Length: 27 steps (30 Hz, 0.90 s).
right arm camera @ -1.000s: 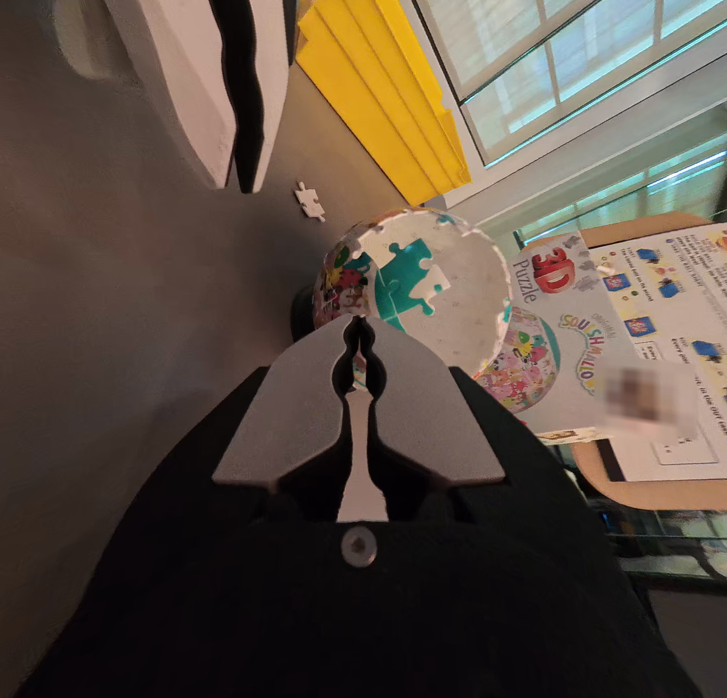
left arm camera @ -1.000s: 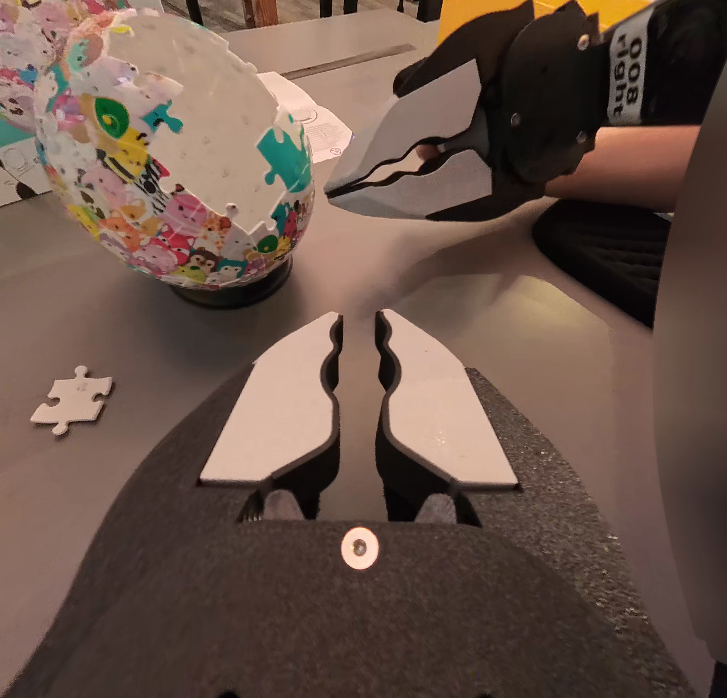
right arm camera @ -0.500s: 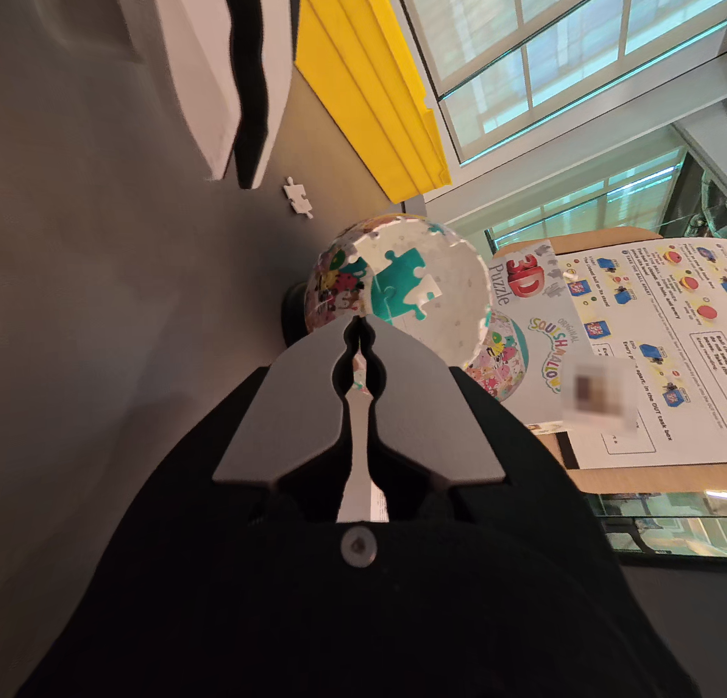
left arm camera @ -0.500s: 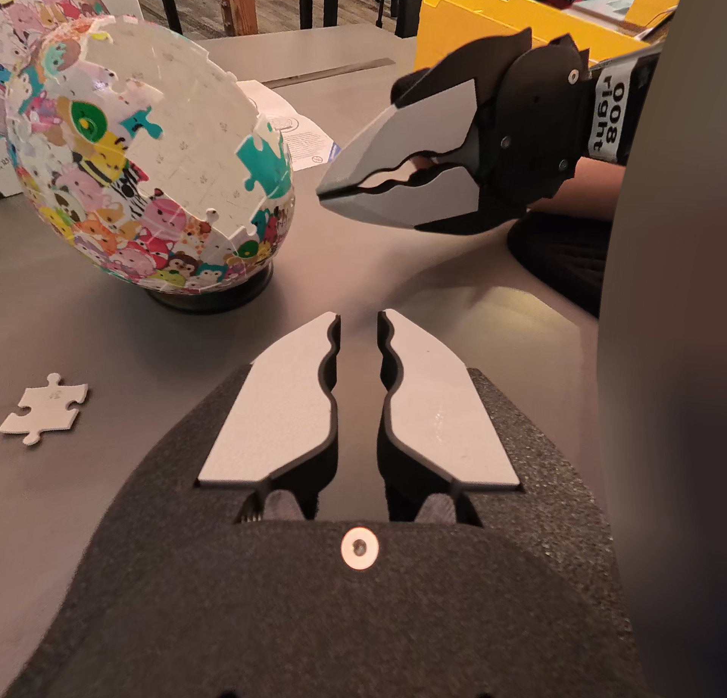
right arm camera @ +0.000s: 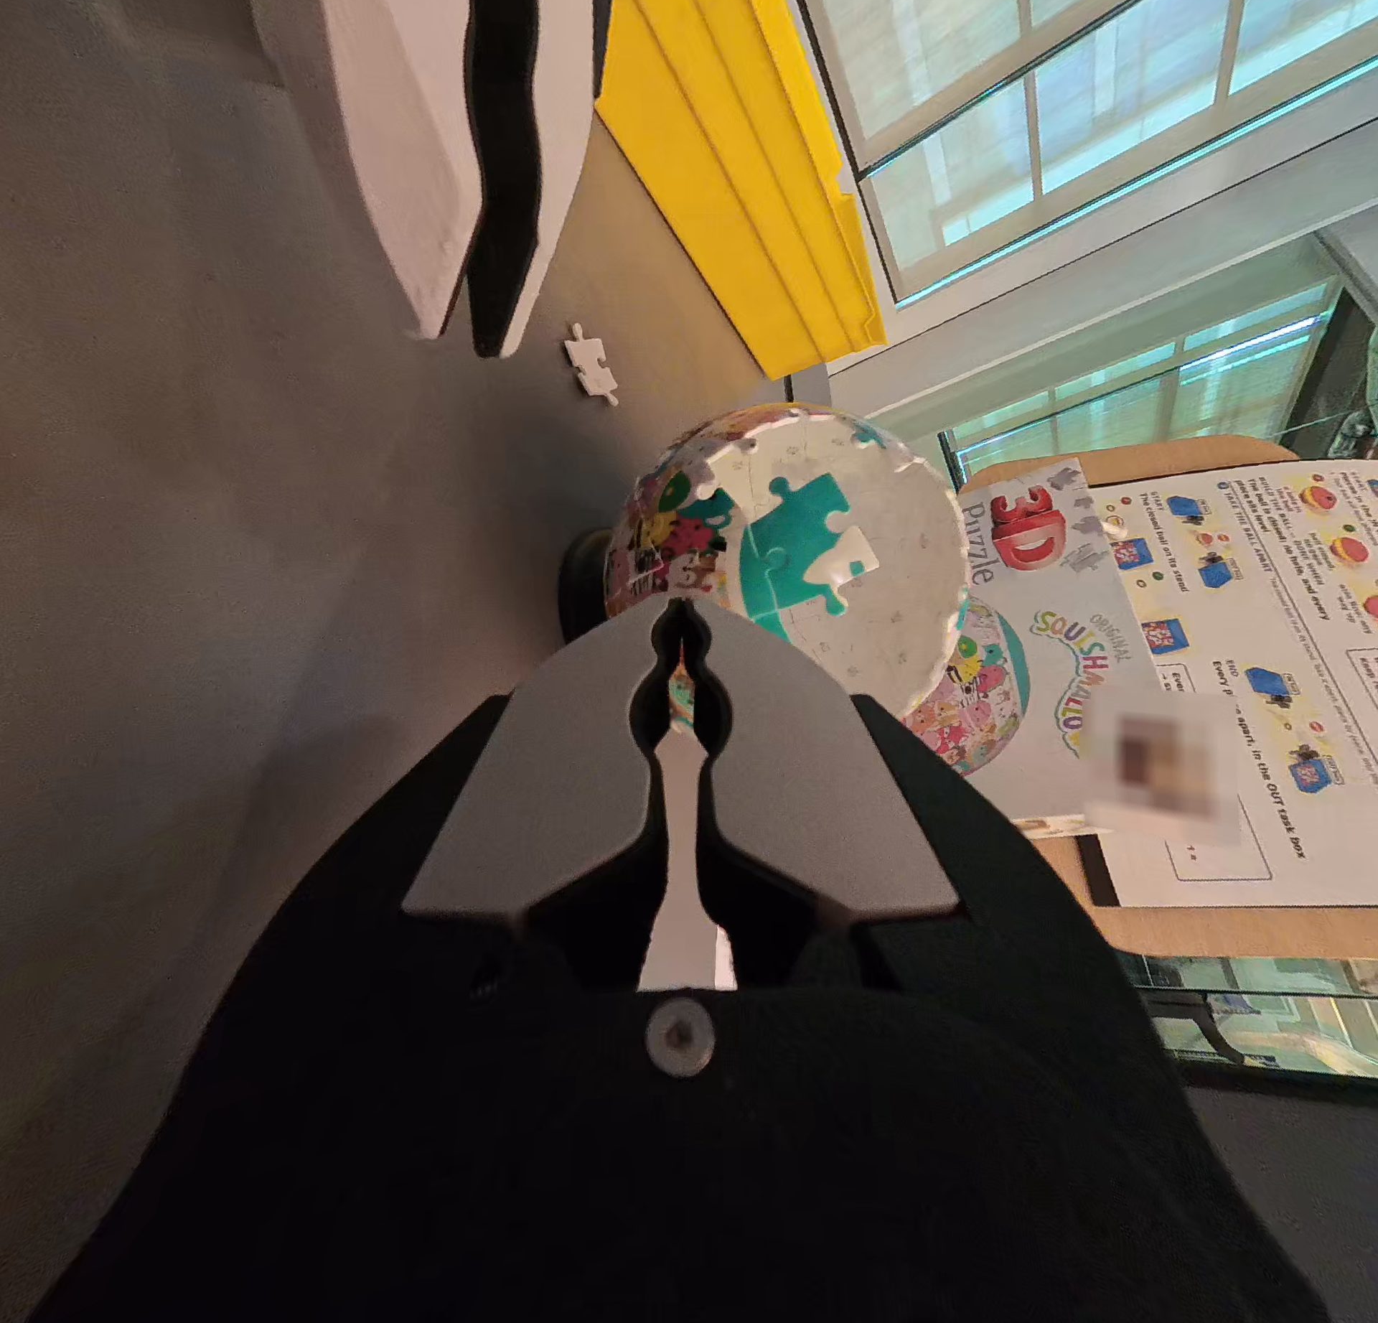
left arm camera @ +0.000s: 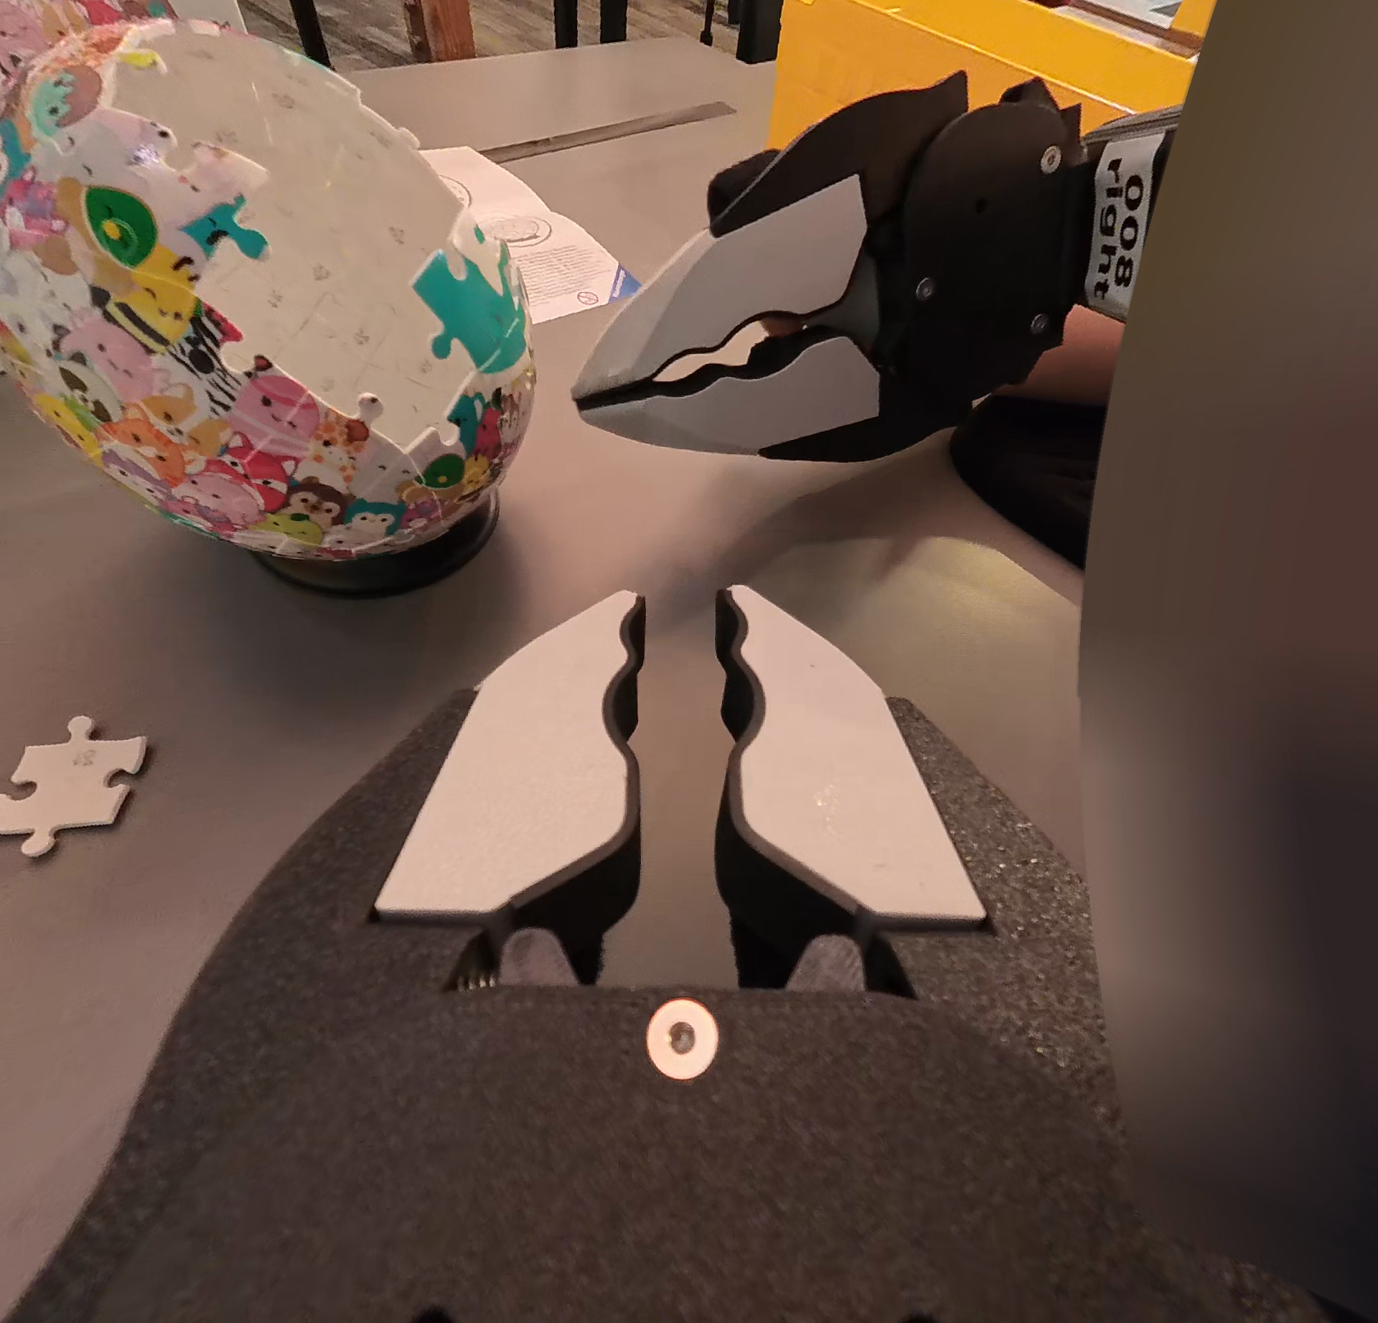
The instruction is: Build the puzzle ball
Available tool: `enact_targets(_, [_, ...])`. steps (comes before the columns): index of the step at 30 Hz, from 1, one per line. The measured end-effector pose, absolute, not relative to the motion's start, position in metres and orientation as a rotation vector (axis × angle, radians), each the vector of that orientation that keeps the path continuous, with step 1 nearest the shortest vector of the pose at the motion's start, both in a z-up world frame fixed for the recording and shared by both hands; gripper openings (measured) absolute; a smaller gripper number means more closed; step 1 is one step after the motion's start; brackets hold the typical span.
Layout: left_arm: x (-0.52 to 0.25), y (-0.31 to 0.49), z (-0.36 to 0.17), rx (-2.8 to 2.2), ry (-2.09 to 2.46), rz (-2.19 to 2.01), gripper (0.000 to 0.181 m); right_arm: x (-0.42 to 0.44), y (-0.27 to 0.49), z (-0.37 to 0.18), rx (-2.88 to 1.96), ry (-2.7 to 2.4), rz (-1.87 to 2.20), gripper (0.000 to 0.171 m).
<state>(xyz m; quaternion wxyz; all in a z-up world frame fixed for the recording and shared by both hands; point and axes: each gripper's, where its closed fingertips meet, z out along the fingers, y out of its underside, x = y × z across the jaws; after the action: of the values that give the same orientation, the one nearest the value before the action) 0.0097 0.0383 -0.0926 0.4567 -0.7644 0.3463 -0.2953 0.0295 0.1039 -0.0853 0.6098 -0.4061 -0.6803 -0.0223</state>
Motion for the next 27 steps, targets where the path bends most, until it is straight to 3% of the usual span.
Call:
enact_targets(12, [0.009, 0.041, -0.095, -1.892, 0.855, -0.718, 0.018, 0.038, 0.111, -0.066, -0.951, -1.53, 0.083, 0.001])
enact_targets(13, [0.008, 0.041, -0.096, -1.898, 0.854, -0.717, 0.018, 0.038, 0.114, -0.06, -0.975, -1.541, 0.154, 0.003])
enact_targets(14, [0.009, 0.042, -0.097, -1.902, 0.853, -0.72, 0.019, 0.037, 0.117, -0.054, -1.005, -1.552, 0.241, 0.02])
enact_targets(19, [0.009, 0.043, -0.098, -1.9, 0.855, -0.706, 0.018, 0.03, 0.124, -0.05, -1.227, -1.773, 0.609, 0.042])
enact_targets(23, [0.009, 0.043, -0.098, -1.9, 0.858, -0.708, 0.019, 0.029, 0.118, -0.055, -1.363, -1.96, 0.797, 0.041])
enact_targets(27, [0.009, 0.042, -0.097, -1.894, 0.866, -0.71, 0.019, 0.027, 0.124, -0.07, -1.464, -2.098, 0.704, 0.037])
